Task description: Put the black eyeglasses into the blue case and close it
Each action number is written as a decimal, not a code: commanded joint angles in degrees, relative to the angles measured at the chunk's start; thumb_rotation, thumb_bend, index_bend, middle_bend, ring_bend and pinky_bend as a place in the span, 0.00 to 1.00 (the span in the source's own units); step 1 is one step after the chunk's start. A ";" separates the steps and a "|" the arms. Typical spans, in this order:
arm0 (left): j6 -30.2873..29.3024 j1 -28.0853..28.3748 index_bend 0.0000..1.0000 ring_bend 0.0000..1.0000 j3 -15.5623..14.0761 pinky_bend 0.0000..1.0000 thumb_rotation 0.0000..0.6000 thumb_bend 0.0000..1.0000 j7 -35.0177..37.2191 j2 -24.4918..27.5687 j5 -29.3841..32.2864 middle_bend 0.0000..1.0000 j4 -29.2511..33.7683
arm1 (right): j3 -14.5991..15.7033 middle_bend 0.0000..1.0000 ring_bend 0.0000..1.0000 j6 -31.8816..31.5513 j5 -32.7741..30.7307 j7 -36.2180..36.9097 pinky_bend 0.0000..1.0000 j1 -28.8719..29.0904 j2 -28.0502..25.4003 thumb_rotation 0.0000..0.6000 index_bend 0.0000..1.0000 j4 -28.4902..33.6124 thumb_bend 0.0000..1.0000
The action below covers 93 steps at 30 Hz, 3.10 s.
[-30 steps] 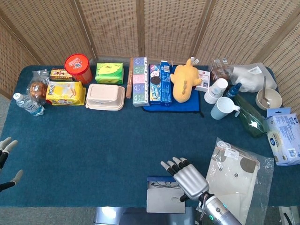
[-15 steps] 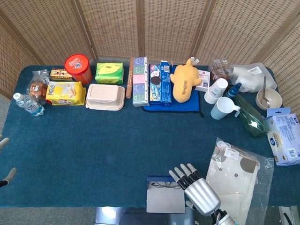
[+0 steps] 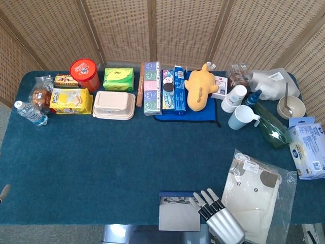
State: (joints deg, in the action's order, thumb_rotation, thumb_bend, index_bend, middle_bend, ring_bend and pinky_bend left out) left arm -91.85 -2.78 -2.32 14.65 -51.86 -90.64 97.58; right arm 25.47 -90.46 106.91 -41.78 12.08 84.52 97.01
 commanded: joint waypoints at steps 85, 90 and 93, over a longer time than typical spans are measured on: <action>-4.52 -5.51 0.00 0.00 -1.16 0.00 1.00 0.32 6.66 -1.97 -0.74 0.00 -7.53 | -16.52 0.23 0.14 4.96 8.68 15.46 0.18 -2.84 19.16 1.00 0.50 -23.77 0.22; -4.28 -5.58 0.00 0.00 -1.25 0.00 1.00 0.32 7.12 -2.24 -0.67 0.00 -8.19 | -16.39 0.28 0.17 8.07 8.04 12.77 0.20 -2.06 18.62 1.00 0.57 -21.26 0.22; -4.22 -5.61 0.00 0.00 -1.20 0.00 1.00 0.32 7.37 -2.37 -0.54 0.00 -8.49 | -16.51 0.31 0.19 8.64 7.93 12.19 0.21 -1.75 18.56 1.00 0.62 -20.32 0.22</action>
State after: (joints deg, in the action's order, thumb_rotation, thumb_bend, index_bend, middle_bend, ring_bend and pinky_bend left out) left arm -96.07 -8.38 -3.53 22.00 -54.22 -91.20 89.10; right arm 9.00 -81.98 114.93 -29.42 10.20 103.14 76.49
